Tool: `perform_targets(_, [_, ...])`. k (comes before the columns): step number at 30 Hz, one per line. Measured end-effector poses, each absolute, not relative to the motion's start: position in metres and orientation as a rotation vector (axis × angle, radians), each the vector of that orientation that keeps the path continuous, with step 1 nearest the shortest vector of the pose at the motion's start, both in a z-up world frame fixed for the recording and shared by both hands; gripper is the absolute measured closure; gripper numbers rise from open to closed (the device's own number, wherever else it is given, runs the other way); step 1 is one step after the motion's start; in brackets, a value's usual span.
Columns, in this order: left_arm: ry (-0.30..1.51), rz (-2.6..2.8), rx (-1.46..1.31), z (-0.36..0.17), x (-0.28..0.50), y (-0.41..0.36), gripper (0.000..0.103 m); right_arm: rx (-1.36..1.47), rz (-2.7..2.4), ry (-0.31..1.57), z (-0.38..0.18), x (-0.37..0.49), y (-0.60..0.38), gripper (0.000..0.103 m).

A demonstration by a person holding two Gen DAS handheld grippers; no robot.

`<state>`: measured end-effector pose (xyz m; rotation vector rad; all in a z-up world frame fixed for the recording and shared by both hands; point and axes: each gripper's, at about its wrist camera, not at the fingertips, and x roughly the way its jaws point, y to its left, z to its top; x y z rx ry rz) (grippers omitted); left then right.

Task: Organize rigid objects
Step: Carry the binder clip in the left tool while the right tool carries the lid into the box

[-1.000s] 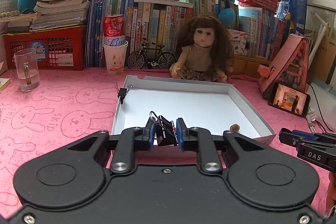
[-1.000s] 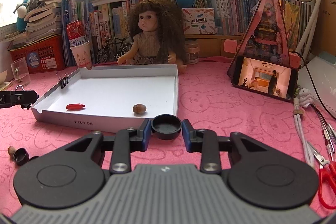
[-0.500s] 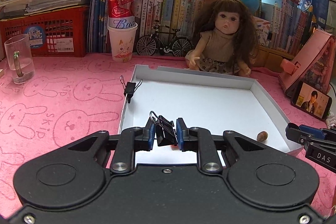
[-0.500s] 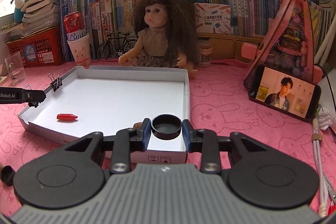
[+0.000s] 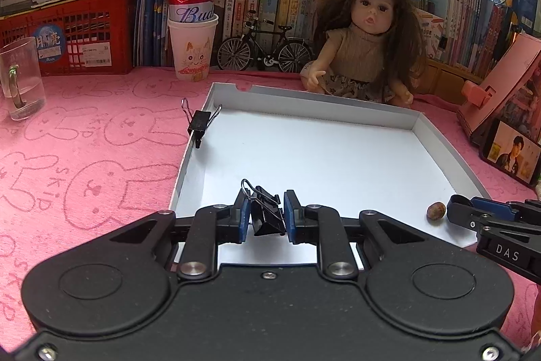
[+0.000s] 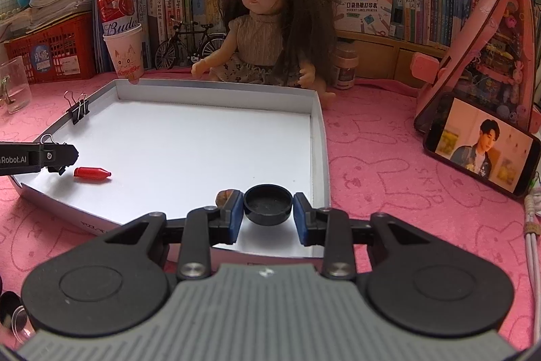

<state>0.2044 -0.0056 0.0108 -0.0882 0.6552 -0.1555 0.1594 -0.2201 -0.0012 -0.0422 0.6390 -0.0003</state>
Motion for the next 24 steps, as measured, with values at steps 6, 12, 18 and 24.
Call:
perform_targets(6, [0.659,-0.160,-0.089,0.0076,0.2066,-0.0091,0.083,-0.024,0.010,0.659,-0.0040,0.1646,-0.2198,0.066])
perform_targets(12, [0.650,-0.164,-0.083,0.0058,0.2067,-0.0127,0.083,0.005,0.021,0.672,-0.0064,0.1682,-0.2214,0.066])
perform_targets(18, [0.650,-0.160,-0.081,0.0060,0.2072,-0.0131,0.083,0.007,0.025,0.675,-0.0073,0.1693,-0.2203,0.065])
perform_targets(24, [0.649,-0.168,-0.075,0.0070,0.2061,-0.0147,0.079,0.008,0.024,0.672,-0.0069,0.1690,-0.2207,0.062])
